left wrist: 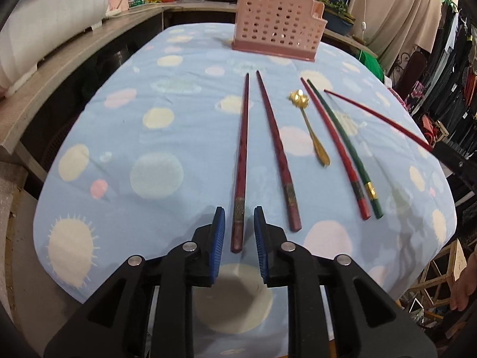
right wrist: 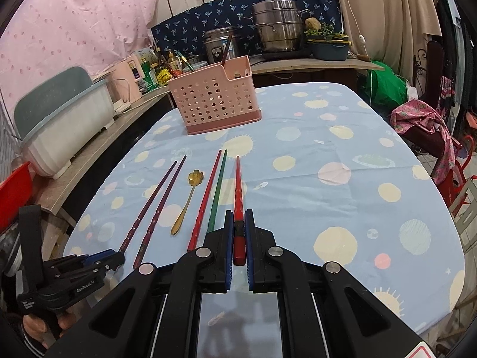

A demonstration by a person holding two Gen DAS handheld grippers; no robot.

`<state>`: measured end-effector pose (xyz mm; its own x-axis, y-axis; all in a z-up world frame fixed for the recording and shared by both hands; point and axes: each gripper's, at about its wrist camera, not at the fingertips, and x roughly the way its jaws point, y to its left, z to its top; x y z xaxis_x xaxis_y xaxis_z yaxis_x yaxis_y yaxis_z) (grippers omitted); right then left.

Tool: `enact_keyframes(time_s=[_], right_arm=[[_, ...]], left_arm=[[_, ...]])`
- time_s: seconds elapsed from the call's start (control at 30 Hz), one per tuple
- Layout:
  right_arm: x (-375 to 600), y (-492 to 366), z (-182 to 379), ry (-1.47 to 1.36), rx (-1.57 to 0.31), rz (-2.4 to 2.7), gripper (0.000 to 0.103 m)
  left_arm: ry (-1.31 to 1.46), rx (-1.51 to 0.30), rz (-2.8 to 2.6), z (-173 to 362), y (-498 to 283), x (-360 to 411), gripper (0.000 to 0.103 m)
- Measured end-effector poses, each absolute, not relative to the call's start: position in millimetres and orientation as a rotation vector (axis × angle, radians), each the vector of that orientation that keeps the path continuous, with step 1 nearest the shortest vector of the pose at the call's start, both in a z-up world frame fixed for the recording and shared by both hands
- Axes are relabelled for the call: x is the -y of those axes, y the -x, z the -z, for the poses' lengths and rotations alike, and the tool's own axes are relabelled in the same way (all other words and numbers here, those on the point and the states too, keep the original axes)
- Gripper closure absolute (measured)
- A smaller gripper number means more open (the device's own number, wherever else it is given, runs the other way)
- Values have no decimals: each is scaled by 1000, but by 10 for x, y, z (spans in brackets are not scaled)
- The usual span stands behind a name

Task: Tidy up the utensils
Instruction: 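Close the left tool on a dark red chopstick while the right tool grasps a red chopstick, then lift both chopsticks and carry them toward the pink basket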

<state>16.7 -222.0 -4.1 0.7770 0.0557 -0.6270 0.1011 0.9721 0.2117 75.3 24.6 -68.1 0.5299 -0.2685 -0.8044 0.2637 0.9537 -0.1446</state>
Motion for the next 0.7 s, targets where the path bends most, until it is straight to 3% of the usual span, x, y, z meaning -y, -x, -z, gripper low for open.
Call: enact_keyframes(time_s=[0.13, 0.23, 0.47, 0.7], right_arm=[[2208, -169, 61, -244, -686, 24, 96], [2194, -176, 74, -243, -691, 22, 96], [2188, -175, 63, -240, -691, 20, 96], [2225, -229, -176, -249, -648, 9, 96]], left_arm=[[-2, -945, 319, 682, -745, -237, 83], [-5, -949, 334, 688, -742, -224, 96], [6, -934, 345, 588, -710, -229, 96], [81, -840, 354, 73, -770, -327, 96]])
